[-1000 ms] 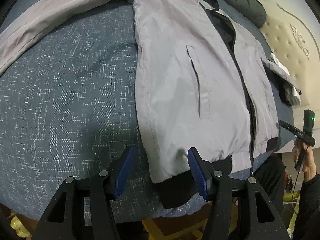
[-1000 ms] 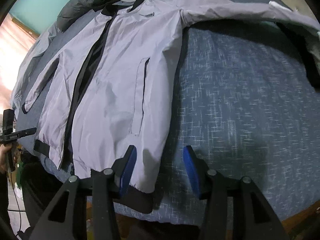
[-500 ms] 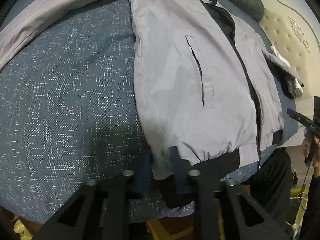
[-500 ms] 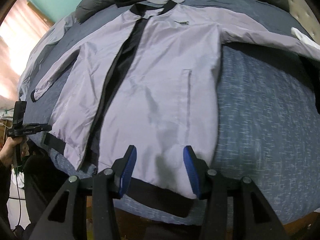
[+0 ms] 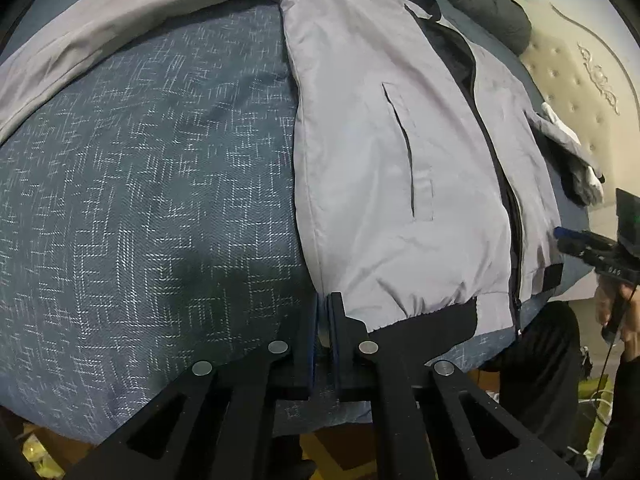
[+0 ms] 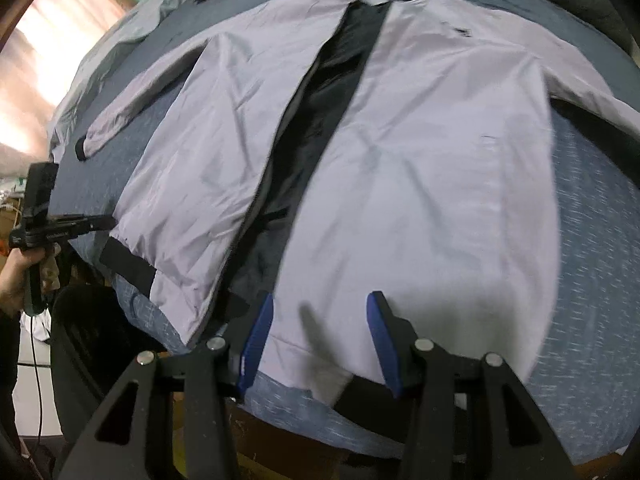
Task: Fold clothes
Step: 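Grasp the black hem band with the left tool while the right tool grasps the zipper end, then pull the hem straight with both tools and open them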
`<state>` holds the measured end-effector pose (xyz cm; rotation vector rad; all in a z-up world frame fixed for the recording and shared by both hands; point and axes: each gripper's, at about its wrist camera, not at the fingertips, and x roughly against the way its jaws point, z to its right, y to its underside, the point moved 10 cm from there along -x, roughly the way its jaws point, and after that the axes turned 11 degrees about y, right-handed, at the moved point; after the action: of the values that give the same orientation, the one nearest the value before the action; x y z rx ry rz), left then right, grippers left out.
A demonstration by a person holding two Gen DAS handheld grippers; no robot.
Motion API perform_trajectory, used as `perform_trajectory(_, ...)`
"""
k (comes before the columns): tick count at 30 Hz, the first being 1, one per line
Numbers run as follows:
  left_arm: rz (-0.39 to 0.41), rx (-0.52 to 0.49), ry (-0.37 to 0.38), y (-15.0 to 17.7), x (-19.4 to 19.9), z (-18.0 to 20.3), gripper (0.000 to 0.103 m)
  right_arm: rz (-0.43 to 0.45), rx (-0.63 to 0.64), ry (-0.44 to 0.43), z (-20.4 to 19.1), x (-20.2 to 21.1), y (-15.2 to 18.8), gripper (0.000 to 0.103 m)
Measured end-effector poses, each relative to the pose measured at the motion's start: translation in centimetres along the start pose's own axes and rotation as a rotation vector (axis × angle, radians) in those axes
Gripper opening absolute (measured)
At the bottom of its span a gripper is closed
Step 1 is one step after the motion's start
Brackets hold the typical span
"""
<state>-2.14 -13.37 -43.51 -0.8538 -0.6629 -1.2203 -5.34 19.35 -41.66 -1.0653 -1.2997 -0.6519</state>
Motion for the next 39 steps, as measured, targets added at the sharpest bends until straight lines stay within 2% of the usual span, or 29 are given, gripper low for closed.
perform_trajectory(5, 0.004, -0.002, 0.004, -0.1, 0.2, -0.2, 0.006, -0.041, 0.018, 0.018, -2.5, -2.3, -0.6, 0.049)
perform_trajectory(12, 0.018, -0.027, -0.006, -0.6, 1.5, -0.6, 0.006, -0.087, 0.043, 0.109, -3.0, -5.7, -0.8, 0.047)
perform_trajectory(15, 0.03, -0.026, 0.001, -0.5, 2.5, -1.2, 0.006, -0.079, 0.041, 0.121, -2.8, -6.0, -0.9, 0.031)
perform_trajectory(16, 0.035, -0.023, 0.006, -0.3, 2.8, -1.5, 0.006, -0.074, 0.036, 0.12, -2.7, -6.0, -1.0, 0.021)
perform_trajectory(17, 0.043, -0.021, 0.009, -0.3, 3.7, -2.2, 0.006, -0.069, 0.027, 0.114, -2.5, -5.8, -1.1, 0.015)
perform_trajectory(20, 0.06, -0.017, 0.015, -0.5, 4.7, -2.9, 0.006, -0.05, 0.006, 0.089, -2.0, -5.0, -1.5, 0.009)
perform_trajectory(24, 0.075, -0.015, 0.017, -0.3, 3.6, -1.3, 0.006, -0.013, -0.019, 0.021, -2.3, -2.9, -2.5, 0.009)
perform_trajectory(27, 0.086, -0.008, 0.02, -0.8, 4.3, -1.2, 0.006, 0.012, -0.015, -0.026, -3.7, -2.1, -3.7, 0.009)
perform_trajectory(30, 0.095, -0.009, 0.029, -1.1, 4.9, -0.8, 0.006, 0.013, -0.005, -0.039, -5.4, -3.2, -4.2, 0.009)
perform_trajectory(33, 0.092, -0.022, 0.03, -1.1, 5.3, -0.3, 0.006, -0.023, -0.003, -0.034, -5.8, -5.0, -4.0, 0.009)
perform_trajectory(36, 0.097, -0.028, 0.031, -1.2, 5.6, 0.0, 0.007, -0.037, -0.019, -0.047, -5.9, -5.8, -3.7, 0.016)
perform_trajectory(38, 0.099, -0.027, 0.031, -1.4, 5.7, 0.0, 0.007, -0.022, -0.03, -0.092, -6.0, -5.0, -3.7, 0.029)
perform_trajectory(39, 0.099, -0.022, 0.03, -1.5, 5.8, -0.2, 0.007, 0.0, -0.026, -0.108, -6.0, -4.1, -3.8, 0.032)
